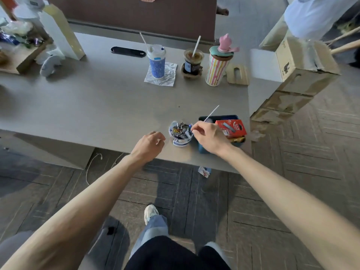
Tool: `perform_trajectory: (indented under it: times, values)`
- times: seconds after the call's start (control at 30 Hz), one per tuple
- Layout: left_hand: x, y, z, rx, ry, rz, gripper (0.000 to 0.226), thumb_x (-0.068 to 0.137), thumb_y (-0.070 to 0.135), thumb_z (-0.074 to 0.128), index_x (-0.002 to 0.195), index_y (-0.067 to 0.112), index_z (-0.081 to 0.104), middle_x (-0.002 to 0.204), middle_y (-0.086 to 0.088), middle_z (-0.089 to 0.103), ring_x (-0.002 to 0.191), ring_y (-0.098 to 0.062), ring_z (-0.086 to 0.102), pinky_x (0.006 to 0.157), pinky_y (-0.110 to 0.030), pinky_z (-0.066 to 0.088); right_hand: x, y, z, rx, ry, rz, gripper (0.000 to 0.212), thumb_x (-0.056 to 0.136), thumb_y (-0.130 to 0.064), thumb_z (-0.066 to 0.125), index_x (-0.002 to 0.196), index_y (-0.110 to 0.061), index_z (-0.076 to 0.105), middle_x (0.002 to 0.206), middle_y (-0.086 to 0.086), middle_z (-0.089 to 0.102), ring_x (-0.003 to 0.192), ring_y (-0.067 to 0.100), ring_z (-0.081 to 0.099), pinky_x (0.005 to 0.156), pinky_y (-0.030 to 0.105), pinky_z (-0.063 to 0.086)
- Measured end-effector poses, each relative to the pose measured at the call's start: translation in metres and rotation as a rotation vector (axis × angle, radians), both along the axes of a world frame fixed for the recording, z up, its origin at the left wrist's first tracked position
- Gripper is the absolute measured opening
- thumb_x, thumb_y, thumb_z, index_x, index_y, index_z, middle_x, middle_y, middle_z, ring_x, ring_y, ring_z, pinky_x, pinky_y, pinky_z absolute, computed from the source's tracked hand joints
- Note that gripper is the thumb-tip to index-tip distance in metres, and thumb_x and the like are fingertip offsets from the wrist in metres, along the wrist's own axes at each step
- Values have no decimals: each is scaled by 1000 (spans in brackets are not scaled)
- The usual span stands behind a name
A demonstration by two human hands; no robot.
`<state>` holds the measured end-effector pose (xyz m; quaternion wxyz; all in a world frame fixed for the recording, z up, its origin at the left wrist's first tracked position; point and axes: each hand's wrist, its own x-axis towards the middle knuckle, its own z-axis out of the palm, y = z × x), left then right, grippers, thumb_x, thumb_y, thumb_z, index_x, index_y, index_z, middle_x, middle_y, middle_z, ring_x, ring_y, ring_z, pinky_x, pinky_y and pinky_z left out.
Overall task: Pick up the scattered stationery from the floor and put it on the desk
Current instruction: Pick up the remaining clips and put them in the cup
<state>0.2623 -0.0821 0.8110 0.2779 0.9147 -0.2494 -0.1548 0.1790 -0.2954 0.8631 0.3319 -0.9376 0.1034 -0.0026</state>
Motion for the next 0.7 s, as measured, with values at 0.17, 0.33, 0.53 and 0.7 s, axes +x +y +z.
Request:
perform_trajectory:
  times: [0.17, 0.33, 0.53, 0.7]
  values:
    - [-75, 7, -25, 7, -13, 167, 19, 90, 16, 52, 104, 15, 65, 105, -7, 62, 93, -28, 60, 84, -38, 48, -58, 13, -52, 53, 12, 168, 19, 95, -17, 57, 109, -11, 66, 104, 8, 70, 92, 20, 65, 79, 32, 54]
    - [-139, 22, -87, 92, 48, 248, 22, 88, 17, 49, 106, 14, 61, 109, -6, 59, 101, -27, 57, 87, -34, 45, -109, 29, -137, 111, 174, 248, 22, 93, -22, 56, 113, -16, 64, 105, 1, 69, 95, 16, 62, 82, 28, 50]
    - [-201, 59, -257, 217, 210, 243, 26, 93, 22, 44, 115, 16, 56, 119, -7, 56, 109, -29, 55, 91, -35, 44, -153, 36, -324, 157, 448, 128, 20, 92, -18, 60, 110, -13, 66, 104, 4, 70, 96, 20, 65, 84, 27, 49]
    - [-211, 82, -462, 224, 283, 288, 23, 96, 26, 40, 112, 20, 54, 119, -1, 55, 107, -25, 56, 88, -34, 45, -150, 44, -534, 19, 505, 105, 19, 91, -20, 60, 106, -11, 68, 106, 8, 70, 101, 26, 64, 80, 26, 44]
